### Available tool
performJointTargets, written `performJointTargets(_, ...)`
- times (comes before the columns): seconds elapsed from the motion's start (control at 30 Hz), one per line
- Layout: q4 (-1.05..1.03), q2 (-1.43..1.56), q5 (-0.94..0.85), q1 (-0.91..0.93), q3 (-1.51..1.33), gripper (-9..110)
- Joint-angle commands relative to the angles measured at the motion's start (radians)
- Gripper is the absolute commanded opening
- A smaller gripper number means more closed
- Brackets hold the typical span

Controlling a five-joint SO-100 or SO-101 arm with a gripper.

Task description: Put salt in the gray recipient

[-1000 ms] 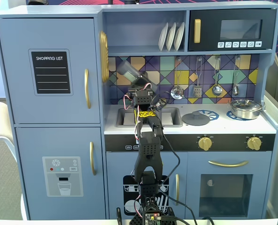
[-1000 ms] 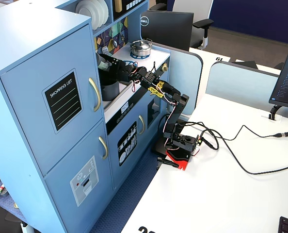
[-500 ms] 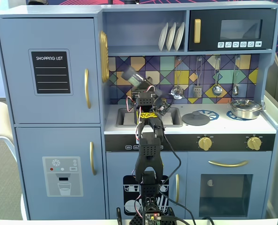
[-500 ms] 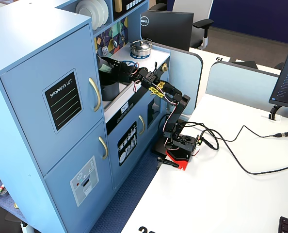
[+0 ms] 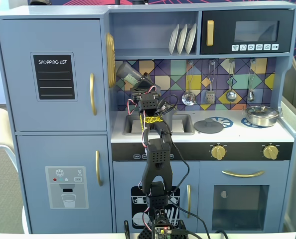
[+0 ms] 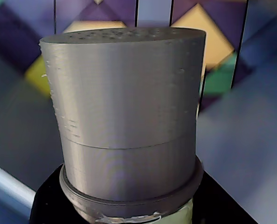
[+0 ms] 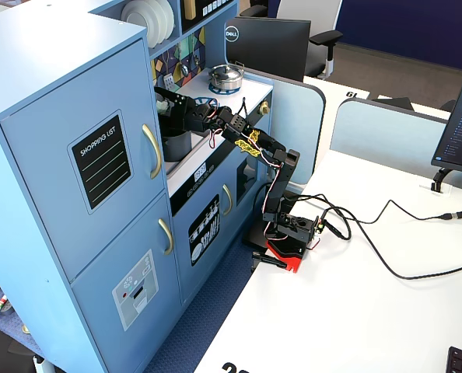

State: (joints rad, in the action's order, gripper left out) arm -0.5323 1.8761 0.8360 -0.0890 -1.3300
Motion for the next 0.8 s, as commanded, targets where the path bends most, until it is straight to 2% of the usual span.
performJointTargets(0.0, 0.003, 0.06, -0.018, 0.04, -0.005, 0)
performJointTargets(0.27, 0.011, 0.146, -0.017, 0.11, -0.166, 0)
performJointTargets(0.57, 0.02, 0.014, -0.051, 0.002, 0.077, 0)
performJointTargets(0.77, 0.02, 0.029, -0.233, 0.094, 0.041, 0)
